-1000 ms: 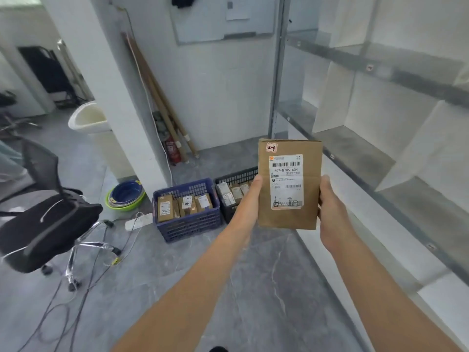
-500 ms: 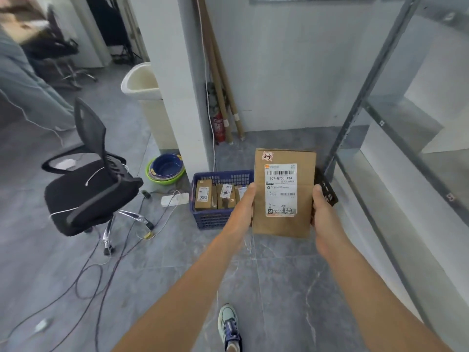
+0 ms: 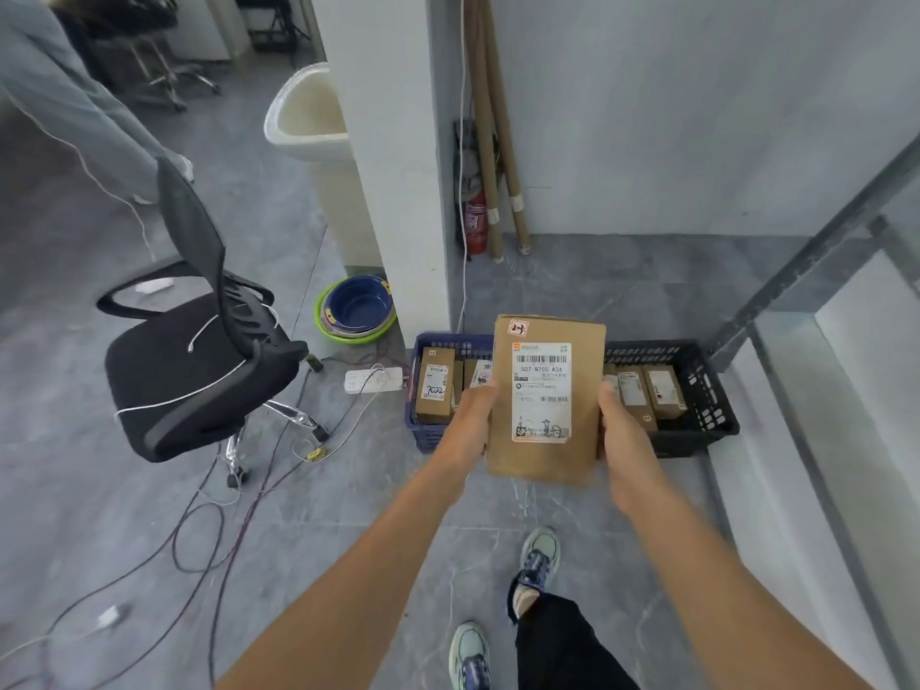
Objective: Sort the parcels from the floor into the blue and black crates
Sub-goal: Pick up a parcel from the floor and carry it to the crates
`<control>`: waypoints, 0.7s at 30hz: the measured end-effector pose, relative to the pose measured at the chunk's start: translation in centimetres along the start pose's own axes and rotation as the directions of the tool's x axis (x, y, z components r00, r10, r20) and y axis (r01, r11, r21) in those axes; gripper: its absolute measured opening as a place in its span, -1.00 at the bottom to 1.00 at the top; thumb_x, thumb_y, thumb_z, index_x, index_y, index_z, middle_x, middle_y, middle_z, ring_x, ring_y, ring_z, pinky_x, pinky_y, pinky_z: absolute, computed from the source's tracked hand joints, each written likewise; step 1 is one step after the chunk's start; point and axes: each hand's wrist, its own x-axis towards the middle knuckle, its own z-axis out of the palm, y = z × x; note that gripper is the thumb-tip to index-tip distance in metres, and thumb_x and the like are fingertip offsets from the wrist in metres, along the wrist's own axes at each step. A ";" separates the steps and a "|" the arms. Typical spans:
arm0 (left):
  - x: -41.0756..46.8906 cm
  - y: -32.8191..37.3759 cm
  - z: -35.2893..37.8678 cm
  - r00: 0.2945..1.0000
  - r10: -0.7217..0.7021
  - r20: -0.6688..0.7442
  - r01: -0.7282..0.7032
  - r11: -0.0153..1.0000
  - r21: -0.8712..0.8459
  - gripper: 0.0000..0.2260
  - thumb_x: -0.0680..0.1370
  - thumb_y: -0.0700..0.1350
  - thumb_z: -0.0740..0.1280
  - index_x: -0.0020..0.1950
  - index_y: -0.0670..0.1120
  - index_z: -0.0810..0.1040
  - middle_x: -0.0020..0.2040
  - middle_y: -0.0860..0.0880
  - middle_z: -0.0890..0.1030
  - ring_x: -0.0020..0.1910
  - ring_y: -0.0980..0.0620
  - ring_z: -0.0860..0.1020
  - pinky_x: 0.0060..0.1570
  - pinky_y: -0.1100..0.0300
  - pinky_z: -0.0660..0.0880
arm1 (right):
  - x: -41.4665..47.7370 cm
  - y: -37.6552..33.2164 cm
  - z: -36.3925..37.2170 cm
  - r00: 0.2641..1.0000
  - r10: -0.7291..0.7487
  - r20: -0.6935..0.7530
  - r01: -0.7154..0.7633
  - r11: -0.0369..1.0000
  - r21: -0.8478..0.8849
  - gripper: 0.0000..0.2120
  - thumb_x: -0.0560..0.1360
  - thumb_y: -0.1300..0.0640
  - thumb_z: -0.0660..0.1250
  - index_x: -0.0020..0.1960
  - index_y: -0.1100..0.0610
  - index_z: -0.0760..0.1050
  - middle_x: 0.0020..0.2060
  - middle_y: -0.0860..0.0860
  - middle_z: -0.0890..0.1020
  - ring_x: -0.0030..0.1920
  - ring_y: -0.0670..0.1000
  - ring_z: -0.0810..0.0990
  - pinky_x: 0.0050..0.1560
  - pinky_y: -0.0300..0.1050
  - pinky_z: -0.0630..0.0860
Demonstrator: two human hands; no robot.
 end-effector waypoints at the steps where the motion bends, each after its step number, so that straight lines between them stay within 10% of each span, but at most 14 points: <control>1: 1.3 0.5 -0.2 1.000 -0.008 -0.003 0.008 1.000 -0.007 -0.59 0.67 0.22 0.13 0.42 0.07 0.44 0.20 0.09 0.64 0.23 0.04 0.57 0.37 -0.14 0.46 | 1.2 -0.5 0.6 1.000 0.010 0.015 -0.010 1.000 0.001 -0.54 0.72 -0.24 0.10 0.48 -0.05 0.47 0.36 -0.08 0.57 0.32 -0.02 0.52 0.36 0.03 0.41; 7: 11.0 2.7 -0.9 0.991 -0.119 -0.059 0.121 0.993 0.018 -0.37 0.46 0.43 0.20 0.44 0.16 0.44 0.31 0.09 0.59 0.31 0.01 0.53 0.42 -0.17 0.40 | 10.7 -3.5 4.3 0.994 0.085 0.066 -0.083 0.996 -0.038 -0.74 0.75 -0.18 0.07 0.32 -0.14 0.43 0.07 -0.14 0.60 0.04 -0.11 0.55 0.23 0.02 0.40; 12: 21.0 3.2 -0.7 0.973 -0.213 -0.088 0.217 0.976 0.034 -0.37 0.45 0.46 0.24 0.43 0.19 0.44 0.34 0.08 0.57 0.34 -0.04 0.51 0.43 -0.20 0.37 | 20.8 -4.2 6.7 0.978 0.182 0.098 -0.173 0.980 -0.095 -0.63 0.76 -0.14 0.06 0.45 -0.03 0.45 0.22 -0.07 0.56 0.03 -0.14 0.54 0.22 -0.02 0.36; 21: 35.4 0.9 -2.0 0.935 -0.330 -0.132 0.331 0.943 -0.020 -0.44 0.52 0.38 0.24 0.41 0.12 0.50 0.36 0.05 0.56 0.32 -0.03 0.53 0.42 -0.14 0.40 | 37.4 0.0 10.7 0.929 0.356 0.103 -0.327 0.918 -0.222 -0.54 0.74 -0.19 0.10 0.55 -0.04 0.42 0.37 -0.02 0.60 0.32 0.04 0.56 0.40 0.13 0.46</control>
